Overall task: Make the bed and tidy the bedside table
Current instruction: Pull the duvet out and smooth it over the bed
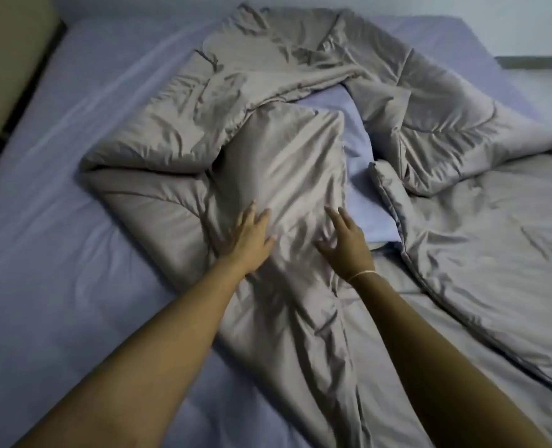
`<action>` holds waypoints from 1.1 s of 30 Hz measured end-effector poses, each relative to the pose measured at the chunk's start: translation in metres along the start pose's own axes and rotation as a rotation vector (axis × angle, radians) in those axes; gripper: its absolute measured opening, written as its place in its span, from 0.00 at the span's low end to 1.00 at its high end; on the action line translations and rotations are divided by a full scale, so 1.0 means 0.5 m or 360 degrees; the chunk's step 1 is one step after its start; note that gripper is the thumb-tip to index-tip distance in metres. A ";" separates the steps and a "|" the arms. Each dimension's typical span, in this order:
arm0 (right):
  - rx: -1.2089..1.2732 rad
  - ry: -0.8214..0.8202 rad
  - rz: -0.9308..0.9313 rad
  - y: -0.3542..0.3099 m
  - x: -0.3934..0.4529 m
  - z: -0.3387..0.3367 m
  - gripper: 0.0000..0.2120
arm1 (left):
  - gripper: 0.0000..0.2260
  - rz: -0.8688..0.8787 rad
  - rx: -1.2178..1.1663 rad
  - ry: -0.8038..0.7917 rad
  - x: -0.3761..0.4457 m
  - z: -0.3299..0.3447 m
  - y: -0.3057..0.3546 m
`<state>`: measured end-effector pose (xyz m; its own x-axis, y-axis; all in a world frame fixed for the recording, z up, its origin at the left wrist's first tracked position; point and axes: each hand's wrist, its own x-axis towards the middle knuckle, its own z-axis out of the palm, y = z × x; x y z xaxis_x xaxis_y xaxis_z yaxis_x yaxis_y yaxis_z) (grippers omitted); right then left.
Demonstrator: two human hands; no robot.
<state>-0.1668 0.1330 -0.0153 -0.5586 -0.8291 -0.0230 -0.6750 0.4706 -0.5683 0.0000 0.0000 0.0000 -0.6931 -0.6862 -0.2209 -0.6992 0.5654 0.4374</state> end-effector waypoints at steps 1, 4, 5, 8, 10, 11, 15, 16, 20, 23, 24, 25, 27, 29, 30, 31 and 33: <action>-0.0026 -0.0090 0.0017 0.011 0.023 0.015 0.38 | 0.28 -0.0072 -0.0054 -0.0004 0.030 0.020 0.000; -0.0246 -0.0323 0.0087 0.040 0.063 0.061 0.40 | 0.32 -0.0312 -0.0211 -0.0024 0.102 0.063 -0.012; -0.0316 -0.0326 0.0089 0.052 0.065 0.086 0.38 | 0.34 -0.0344 -0.0243 -0.0031 0.122 0.088 -0.024; -0.0394 -0.0215 0.0014 0.085 0.058 0.145 0.36 | 0.34 -0.0337 -0.0379 -0.0098 0.155 0.150 -0.062; -0.0451 -0.0159 -0.0017 0.095 0.075 0.165 0.34 | 0.32 -0.0267 -0.0472 -0.0015 0.163 0.171 -0.079; -0.0479 -0.0145 -0.0033 0.095 0.080 0.172 0.33 | 0.30 -0.0210 -0.0485 0.0064 0.161 0.177 -0.081; -0.0406 -0.0011 -0.0144 0.078 0.066 0.178 0.25 | 0.27 -0.0092 -0.0348 0.0342 0.117 0.186 -0.081; -0.0365 0.0048 -0.0188 0.069 0.054 0.177 0.21 | 0.29 -0.0107 -0.0300 0.0385 0.099 0.187 -0.085; -0.0345 -0.0086 -0.0243 0.006 -0.046 0.190 0.11 | 0.29 -0.0017 -0.0250 0.0424 -0.014 0.188 -0.128; -0.0177 -0.0211 -0.0325 -0.040 -0.173 0.227 0.14 | 0.27 -0.0004 -0.0172 0.0402 -0.153 0.205 -0.218; -0.0095 -0.0072 -0.0330 -0.053 -0.212 0.236 0.15 | 0.28 0.0000 -0.0201 0.0373 -0.209 0.214 -0.258; -0.0025 0.0139 -0.0313 -0.069 -0.243 0.242 0.16 | 0.28 0.0029 -0.0223 0.0346 -0.266 0.221 -0.300; 0.0000 0.0568 -0.0270 -0.100 -0.266 0.241 0.21 | 0.29 0.0097 -0.0210 0.0344 -0.377 0.229 -0.373; -0.0061 0.0701 -0.0111 -0.137 -0.252 0.238 0.33 | 0.30 0.0086 -0.0124 0.0350 -0.483 0.229 -0.439; -0.0082 0.0631 0.0028 -0.153 -0.236 0.242 0.39 | 0.31 0.0052 -0.0068 0.0352 -0.531 0.226 -0.468; -0.0080 0.0502 0.0173 -0.167 -0.220 0.256 0.45 | 0.32 0.0019 -0.0040 0.0349 -0.574 0.221 -0.497; -0.0079 0.0141 0.0303 -0.196 -0.206 0.301 0.52 | 0.39 -0.0060 -0.0075 0.0335 -0.639 0.211 -0.550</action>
<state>0.0296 0.1269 -0.0810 -0.7171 -0.6950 -0.0522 -0.5749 0.6323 -0.5194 0.3952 0.1120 -0.1418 -0.6111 -0.7898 -0.0532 -0.7118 0.5189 0.4735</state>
